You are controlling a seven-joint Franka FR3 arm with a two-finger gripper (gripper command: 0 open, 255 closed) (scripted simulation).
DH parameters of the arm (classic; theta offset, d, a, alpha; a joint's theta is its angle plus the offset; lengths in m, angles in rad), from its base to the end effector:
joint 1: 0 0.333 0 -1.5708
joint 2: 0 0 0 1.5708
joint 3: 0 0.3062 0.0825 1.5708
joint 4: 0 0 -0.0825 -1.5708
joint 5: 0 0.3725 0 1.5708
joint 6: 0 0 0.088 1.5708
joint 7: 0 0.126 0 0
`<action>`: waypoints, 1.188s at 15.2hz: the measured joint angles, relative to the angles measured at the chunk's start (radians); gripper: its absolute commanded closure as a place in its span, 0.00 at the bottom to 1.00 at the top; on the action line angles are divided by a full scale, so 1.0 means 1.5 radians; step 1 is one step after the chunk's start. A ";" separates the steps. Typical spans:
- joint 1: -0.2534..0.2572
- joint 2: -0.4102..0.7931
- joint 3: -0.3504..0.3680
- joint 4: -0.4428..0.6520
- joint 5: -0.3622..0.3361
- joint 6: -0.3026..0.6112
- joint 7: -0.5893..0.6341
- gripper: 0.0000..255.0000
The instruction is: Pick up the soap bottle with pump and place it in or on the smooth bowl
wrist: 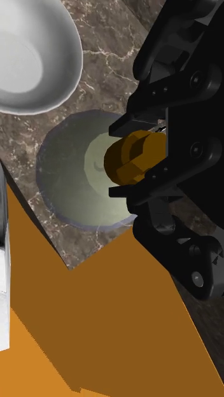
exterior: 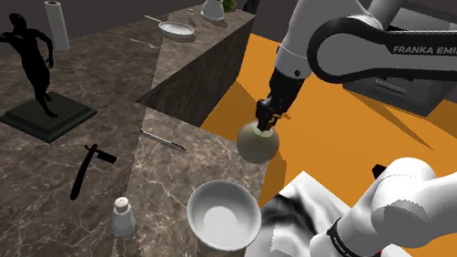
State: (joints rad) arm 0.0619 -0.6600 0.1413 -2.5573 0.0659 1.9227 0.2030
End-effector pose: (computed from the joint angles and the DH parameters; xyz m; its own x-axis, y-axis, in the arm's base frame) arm 0.3404 0.0767 0.4579 0.9984 -0.0501 0.0261 -0.0506 -0.9985 0.0192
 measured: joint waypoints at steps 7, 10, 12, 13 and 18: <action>0.002 -0.010 0.002 0.055 0.001 -0.065 0.007 1.00; 0.020 -0.023 0.033 0.073 0.022 -0.095 0.045 1.00; 0.033 -0.028 0.058 0.081 0.038 -0.105 0.075 1.00; 0.038 -0.025 0.071 0.087 0.045 -0.108 0.090 1.00; 0.067 -0.031 0.131 0.133 0.082 -0.153 0.166 1.00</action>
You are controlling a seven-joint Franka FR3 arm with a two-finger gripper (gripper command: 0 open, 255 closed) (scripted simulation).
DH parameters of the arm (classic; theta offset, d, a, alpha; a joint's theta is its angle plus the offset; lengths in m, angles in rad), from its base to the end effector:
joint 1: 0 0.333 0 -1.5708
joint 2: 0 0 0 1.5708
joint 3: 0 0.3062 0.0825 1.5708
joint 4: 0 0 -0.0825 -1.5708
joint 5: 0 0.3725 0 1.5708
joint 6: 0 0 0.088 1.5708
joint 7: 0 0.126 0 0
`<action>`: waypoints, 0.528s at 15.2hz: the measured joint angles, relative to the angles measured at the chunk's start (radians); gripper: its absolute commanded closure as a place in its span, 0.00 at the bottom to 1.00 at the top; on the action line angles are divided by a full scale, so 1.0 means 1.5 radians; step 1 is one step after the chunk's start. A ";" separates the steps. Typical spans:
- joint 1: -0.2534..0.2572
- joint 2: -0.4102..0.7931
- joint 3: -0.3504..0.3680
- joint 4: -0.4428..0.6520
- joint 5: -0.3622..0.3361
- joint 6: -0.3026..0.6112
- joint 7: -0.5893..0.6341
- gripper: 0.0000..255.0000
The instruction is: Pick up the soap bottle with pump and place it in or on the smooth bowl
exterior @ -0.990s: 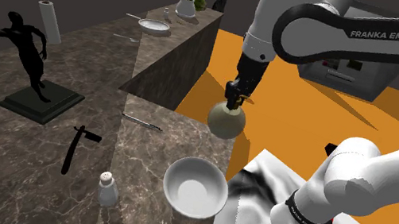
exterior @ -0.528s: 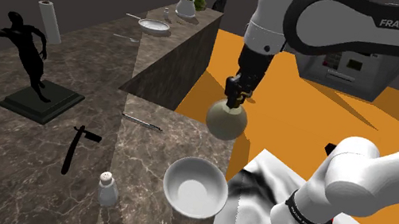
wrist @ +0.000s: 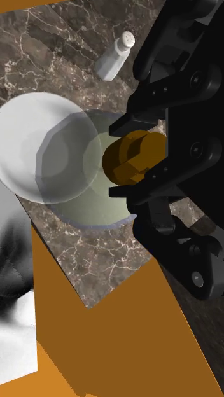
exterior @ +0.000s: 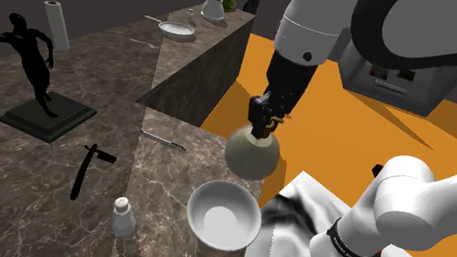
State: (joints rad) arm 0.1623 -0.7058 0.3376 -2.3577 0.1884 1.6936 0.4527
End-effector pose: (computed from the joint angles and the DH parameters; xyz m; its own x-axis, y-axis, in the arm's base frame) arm 0.2844 0.2003 0.5323 0.9984 -0.0493 0.0269 -0.0498 -0.9986 0.0194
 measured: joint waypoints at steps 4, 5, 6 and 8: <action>0.014 0.017 0.049 0.049 0.024 -0.025 0.061 1.00; 0.016 0.019 0.057 0.047 0.028 -0.020 0.069 1.00; 0.017 0.023 0.062 0.047 0.030 -0.016 0.073 1.00; 0.019 0.022 0.068 0.034 0.034 -0.003 0.077 1.00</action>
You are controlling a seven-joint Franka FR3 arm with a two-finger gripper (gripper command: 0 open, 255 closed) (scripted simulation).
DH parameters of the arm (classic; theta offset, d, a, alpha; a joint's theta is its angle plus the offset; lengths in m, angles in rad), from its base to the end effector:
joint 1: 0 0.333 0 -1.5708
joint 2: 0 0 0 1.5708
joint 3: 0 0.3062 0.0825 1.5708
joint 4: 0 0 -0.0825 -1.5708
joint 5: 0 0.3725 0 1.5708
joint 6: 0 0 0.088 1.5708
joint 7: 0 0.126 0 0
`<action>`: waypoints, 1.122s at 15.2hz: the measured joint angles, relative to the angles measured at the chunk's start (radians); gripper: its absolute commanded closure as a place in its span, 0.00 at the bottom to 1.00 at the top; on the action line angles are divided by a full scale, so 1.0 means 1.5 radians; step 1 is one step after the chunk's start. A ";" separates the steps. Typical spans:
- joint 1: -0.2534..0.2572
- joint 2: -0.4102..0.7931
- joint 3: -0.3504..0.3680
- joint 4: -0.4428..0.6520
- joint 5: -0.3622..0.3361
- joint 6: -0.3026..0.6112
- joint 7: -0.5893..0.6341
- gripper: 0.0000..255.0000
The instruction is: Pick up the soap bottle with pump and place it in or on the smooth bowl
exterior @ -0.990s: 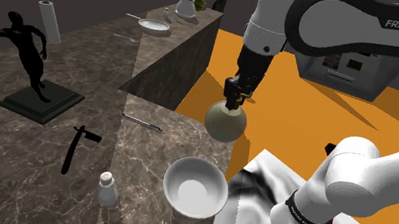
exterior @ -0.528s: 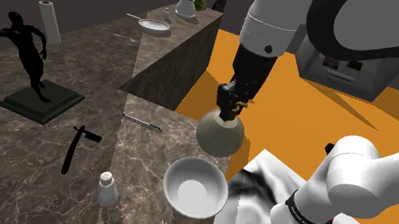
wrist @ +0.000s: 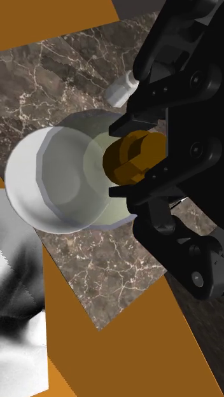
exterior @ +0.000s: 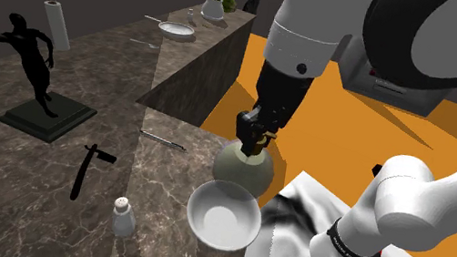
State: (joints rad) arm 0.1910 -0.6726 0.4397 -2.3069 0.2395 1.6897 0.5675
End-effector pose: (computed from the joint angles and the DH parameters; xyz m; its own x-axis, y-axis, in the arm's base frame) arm 0.2621 0.2557 0.5331 0.9984 -0.0499 0.0258 -0.0504 -0.9985 0.0195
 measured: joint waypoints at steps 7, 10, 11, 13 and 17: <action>0.005 -0.002 0.013 -0.063 0.011 0.061 -0.002 1.00; 0.007 0.001 0.021 -0.086 0.016 0.087 -0.001 1.00; 0.008 -0.002 0.022 -0.096 0.018 0.094 -0.001 1.00; 0.009 0.003 0.028 -0.112 0.022 0.116 -0.001 1.00; 0.011 0.007 0.036 -0.143 0.028 0.151 -0.002 1.00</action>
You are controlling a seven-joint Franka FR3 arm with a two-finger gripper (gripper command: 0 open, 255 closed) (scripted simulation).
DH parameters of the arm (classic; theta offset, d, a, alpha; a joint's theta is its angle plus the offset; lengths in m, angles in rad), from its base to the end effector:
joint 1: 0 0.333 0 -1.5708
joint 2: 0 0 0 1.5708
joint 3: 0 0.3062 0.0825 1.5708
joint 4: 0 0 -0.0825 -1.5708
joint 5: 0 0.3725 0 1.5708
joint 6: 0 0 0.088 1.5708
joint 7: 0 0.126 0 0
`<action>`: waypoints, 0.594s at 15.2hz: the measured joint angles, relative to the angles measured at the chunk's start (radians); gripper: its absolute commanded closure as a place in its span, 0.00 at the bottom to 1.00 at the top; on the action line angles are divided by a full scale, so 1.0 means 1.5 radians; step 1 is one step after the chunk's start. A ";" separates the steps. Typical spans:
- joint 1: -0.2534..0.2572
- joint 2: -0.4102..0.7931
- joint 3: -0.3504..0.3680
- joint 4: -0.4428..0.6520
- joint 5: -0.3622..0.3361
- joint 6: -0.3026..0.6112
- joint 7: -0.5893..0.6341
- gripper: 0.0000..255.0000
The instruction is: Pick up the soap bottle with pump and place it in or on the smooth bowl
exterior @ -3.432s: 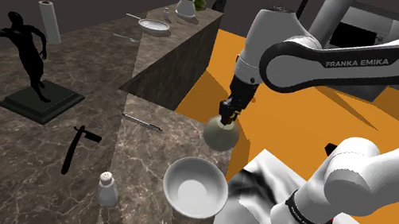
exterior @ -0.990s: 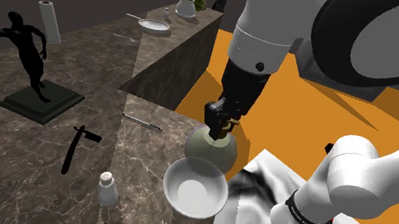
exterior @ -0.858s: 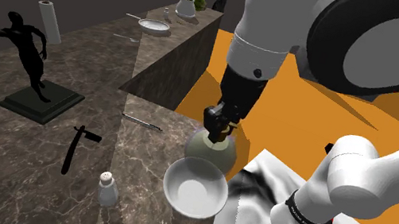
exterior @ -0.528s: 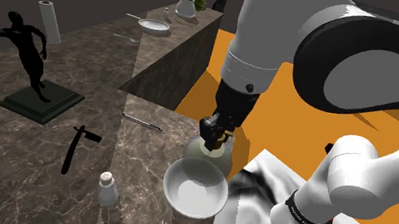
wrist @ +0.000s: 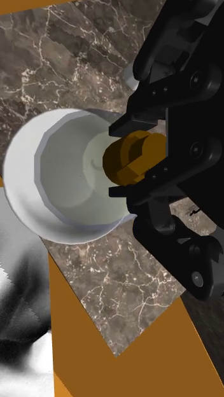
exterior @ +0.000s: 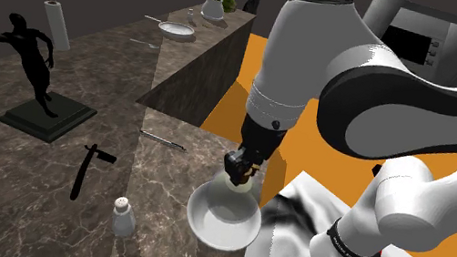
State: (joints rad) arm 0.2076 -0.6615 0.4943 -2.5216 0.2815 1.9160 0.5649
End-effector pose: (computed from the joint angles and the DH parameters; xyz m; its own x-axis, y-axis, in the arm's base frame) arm 0.2621 0.2566 0.4462 0.9984 -0.0502 0.0254 -0.0507 -0.9985 0.0198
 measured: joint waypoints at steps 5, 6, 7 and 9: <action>0.002 0.010 0.011 -0.028 0.007 0.039 0.001 1.00; 0.002 0.010 0.011 -0.030 0.007 0.040 0.001 1.00; 0.002 0.010 0.011 -0.030 0.007 0.040 0.000 1.00; 0.002 0.010 0.011 -0.031 0.007 0.041 0.000 1.00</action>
State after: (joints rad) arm 0.2102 -0.6469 0.5112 -2.5674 0.2923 1.9770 0.5654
